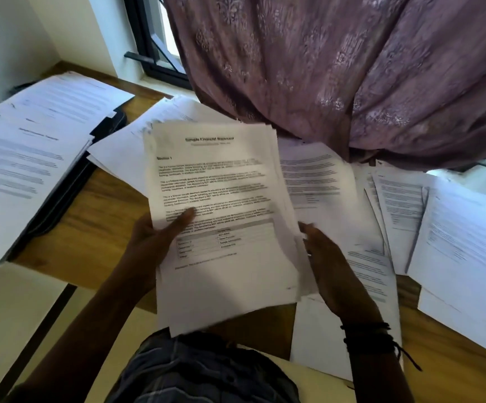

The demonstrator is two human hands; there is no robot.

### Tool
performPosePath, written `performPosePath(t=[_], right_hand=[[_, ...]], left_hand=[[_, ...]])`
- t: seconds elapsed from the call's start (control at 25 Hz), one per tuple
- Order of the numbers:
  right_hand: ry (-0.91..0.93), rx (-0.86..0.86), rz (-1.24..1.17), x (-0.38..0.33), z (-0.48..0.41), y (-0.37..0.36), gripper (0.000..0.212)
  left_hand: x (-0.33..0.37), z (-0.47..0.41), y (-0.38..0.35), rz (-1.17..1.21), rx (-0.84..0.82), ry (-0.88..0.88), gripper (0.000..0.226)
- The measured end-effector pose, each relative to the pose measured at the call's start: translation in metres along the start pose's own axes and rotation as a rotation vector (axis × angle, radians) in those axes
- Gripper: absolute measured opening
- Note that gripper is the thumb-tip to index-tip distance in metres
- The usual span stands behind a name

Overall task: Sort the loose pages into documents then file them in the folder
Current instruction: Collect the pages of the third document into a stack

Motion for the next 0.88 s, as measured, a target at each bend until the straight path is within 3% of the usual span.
performPosePath(t=[0.12,0.24,0.36,0.6,0.88], right_hand=[[0.274,0.078,0.216,-0.014,-0.007,-0.017,0.028],[0.489,0.181,0.279,-0.026,-0.019,-0.034,0.035],[0.632,0.312,0.345,-0.029,-0.038,-0.047,0.039],[0.587,0.256,0.223,0.001,-0.068,-0.066,0.05],[0.561,0.212,0.374,-0.011,-0.089,-0.056,0.03]], left_hand=[[0.018,-0.01,-0.008,-0.015,-0.013,-0.212,0.027],[0.04,-0.017,-0.008,-0.006,-0.022,-0.439,0.029],[0.051,-0.029,-0.01,-0.016,-0.021,-0.543,0.03],[0.008,-0.072,-0.003,-0.076,-0.036,-0.404,0.03],[0.011,-0.092,0.007,-0.181,-0.02,-0.389,0.017]])
Point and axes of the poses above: each hand's wrist, its own z-axis away from the middle knuckle, its own y-axis out of the back of the hand, x = y × z, the point moved 4 cm from there along -z, towards the middle knuckle, and after that the axes turned 15 degrees about x, right-handed, at the moved point
